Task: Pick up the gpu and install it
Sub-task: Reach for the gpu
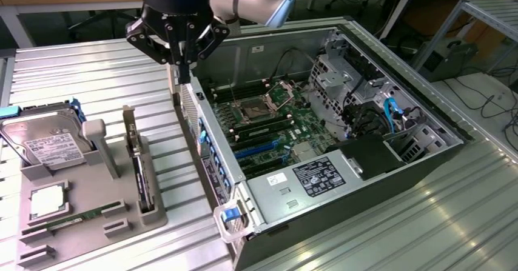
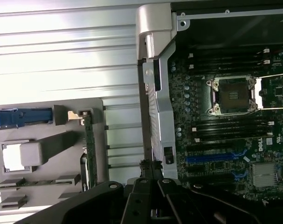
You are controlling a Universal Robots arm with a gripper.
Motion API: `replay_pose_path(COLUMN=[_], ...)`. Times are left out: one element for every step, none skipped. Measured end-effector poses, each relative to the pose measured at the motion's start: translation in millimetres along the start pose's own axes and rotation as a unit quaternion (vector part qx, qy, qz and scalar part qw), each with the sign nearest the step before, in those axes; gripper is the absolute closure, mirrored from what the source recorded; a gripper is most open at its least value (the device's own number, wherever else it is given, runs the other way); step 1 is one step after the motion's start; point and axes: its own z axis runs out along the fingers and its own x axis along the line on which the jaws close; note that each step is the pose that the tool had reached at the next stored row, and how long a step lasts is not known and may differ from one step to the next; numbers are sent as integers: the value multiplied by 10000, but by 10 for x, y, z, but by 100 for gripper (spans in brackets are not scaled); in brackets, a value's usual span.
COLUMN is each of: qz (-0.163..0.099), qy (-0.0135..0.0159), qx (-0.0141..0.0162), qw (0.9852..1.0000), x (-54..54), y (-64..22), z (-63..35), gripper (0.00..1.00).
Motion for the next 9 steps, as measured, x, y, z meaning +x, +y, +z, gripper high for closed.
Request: replay_pose_path(qz=[0, 0, 0, 0, 0, 0, 0, 0, 0], qy=[0, 0, 0, 0, 0, 0, -1, -1, 0], qx=[0, 0, 0, 0, -1, 0, 0, -1, -1], qw=[10000, 10000, 10000, 10000, 10000, 10000, 10000, 10000, 10000], x=[9, 24, 37, 57, 68, 84, 97, 121, 141], y=[-3, -8, -13, -20, -24, -31, -36, -45, -53], z=[0, -1, -1, -2, -2, -3, -3, -4, -5], gripper=[89, 89, 89, 89, 89, 89, 89, 89, 89])
